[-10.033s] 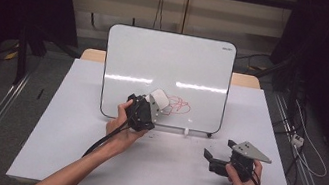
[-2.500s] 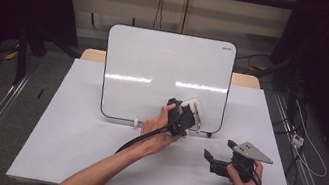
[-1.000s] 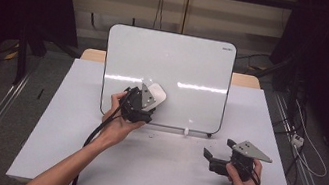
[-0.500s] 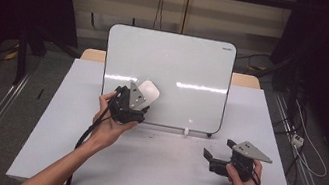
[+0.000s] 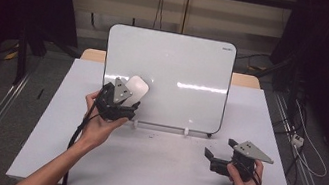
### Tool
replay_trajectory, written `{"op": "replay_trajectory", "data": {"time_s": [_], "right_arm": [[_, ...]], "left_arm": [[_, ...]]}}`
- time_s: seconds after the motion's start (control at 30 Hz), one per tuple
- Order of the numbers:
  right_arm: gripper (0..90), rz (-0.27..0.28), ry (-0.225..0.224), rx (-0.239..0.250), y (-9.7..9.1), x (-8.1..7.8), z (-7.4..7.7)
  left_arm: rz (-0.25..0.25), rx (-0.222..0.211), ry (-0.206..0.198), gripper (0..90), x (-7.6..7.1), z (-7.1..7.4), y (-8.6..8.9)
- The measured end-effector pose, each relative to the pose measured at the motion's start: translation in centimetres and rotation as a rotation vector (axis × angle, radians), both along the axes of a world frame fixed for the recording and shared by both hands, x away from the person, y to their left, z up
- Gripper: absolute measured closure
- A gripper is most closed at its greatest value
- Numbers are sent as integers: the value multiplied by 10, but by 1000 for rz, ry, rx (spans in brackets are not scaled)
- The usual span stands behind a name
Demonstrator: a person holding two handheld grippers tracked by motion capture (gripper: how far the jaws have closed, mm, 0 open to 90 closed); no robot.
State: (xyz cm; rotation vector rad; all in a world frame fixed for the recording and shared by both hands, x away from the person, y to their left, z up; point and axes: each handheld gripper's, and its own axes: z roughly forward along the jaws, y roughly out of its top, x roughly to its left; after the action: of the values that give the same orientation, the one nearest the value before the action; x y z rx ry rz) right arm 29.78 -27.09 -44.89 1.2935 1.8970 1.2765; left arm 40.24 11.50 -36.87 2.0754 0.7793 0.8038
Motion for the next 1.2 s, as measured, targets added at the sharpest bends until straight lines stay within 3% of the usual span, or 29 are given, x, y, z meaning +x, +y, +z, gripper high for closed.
{"op": "replay_trajectory", "data": {"time_s": [0.33,0.57,1.2], "right_arm": [[54,-7,2,-2,1,1,-1],[56,-2,-4,2,2,2,-1],[53,8,-2,0,-1,-1,-1]], "left_arm": [[42,-17,-12,311,-2,4,27],[74,0,1,311,-1,-5,40],[100,83,1,311,17,-27,26]]}}
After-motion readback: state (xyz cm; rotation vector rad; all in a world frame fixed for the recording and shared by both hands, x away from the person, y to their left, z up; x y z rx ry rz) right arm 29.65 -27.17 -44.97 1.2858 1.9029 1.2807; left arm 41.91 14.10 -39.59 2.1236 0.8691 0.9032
